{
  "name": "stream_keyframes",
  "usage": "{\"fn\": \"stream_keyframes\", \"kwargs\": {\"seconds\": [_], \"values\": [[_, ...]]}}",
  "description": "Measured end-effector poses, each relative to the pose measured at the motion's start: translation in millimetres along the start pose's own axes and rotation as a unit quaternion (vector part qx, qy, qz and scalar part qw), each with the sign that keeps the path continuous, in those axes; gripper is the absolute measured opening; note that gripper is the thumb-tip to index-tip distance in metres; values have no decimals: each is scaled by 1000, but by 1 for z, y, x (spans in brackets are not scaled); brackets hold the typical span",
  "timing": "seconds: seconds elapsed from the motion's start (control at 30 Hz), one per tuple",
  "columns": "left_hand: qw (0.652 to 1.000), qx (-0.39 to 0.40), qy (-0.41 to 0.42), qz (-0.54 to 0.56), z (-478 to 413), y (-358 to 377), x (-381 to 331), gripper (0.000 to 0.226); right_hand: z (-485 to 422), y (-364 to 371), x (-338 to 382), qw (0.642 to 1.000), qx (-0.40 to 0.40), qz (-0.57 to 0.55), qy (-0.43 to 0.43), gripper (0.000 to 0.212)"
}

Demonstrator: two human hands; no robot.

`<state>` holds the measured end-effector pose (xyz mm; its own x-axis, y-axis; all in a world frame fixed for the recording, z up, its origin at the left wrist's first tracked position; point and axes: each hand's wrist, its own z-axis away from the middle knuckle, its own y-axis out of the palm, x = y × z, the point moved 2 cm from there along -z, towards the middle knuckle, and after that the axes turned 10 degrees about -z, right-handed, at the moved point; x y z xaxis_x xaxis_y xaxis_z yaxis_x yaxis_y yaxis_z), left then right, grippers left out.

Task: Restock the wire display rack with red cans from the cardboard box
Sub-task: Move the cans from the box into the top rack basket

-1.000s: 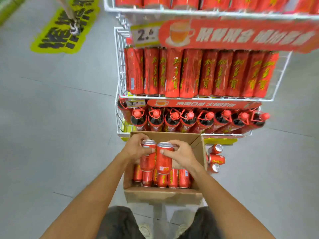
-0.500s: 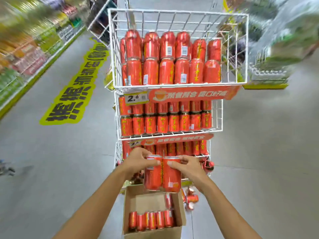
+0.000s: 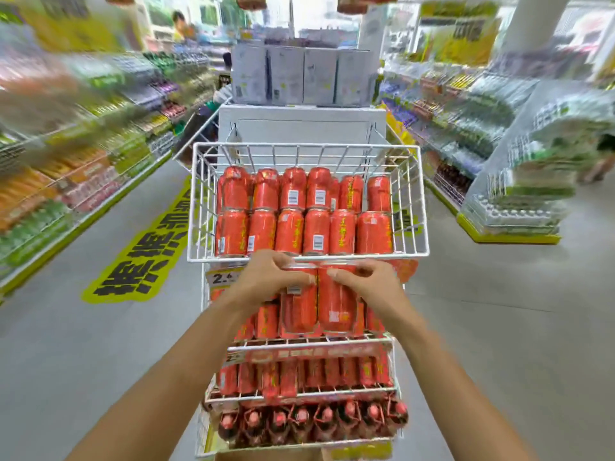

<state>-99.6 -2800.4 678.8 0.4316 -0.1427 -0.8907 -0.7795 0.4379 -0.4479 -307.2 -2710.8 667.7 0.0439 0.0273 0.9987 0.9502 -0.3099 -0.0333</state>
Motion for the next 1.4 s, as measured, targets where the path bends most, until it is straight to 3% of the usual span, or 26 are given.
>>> {"fn": "stream_keyframes", "kwargs": {"seconds": [0.17, 0.37, 0.5, 0.63, 0.77, 0.9, 1.03, 1.1, 1.13, 1.2, 1.3, 1.4], "values": [[996, -80, 35, 9, -51, -5, -60, 40, -63, -26, 45, 998, -6, -23, -58, 39], [981, -195, 14, 13, -101, 2, -79, 52, -122, -32, 51, 993, -72, 56, -72, 74], [979, -203, -18, 13, -118, 11, -56, 54, -136, -31, 31, 993, -64, 81, -55, 88], [976, -214, -22, 14, -125, 16, -42, 58, -139, -32, 18, 995, -37, 78, -46, 87], [984, -171, -44, 6, -124, 21, -17, 49, -137, -32, 6, 992, -20, 128, -14, 104], [987, -154, -41, 2, -123, 21, -4, 63, -136, -29, -3, 987, 6, 161, -9, 98], [988, -147, -18, -48, -122, 26, -4, 57, -134, -25, -3, 979, 14, 205, -9, 108], [989, -141, -21, -41, -124, 26, -5, 72, -134, -25, -2, 979, 24, 204, 2, 109], [989, -138, -27, -36, -125, 25, -5, 79, -134, -26, -1, 979, 26, 200, 7, 109], [991, -126, -31, -22, -126, 23, -6, 69, -134, -29, 2, 981, 23, 193, 10, 100], [990, -135, -39, -17, -125, 19, -12, 72, -132, -32, 4, 984, 21, 178, -2, 61], [987, -155, -40, -31, -126, 9, -20, 73, -133, -40, 11, 981, -2, 192, -27, 48]]}}
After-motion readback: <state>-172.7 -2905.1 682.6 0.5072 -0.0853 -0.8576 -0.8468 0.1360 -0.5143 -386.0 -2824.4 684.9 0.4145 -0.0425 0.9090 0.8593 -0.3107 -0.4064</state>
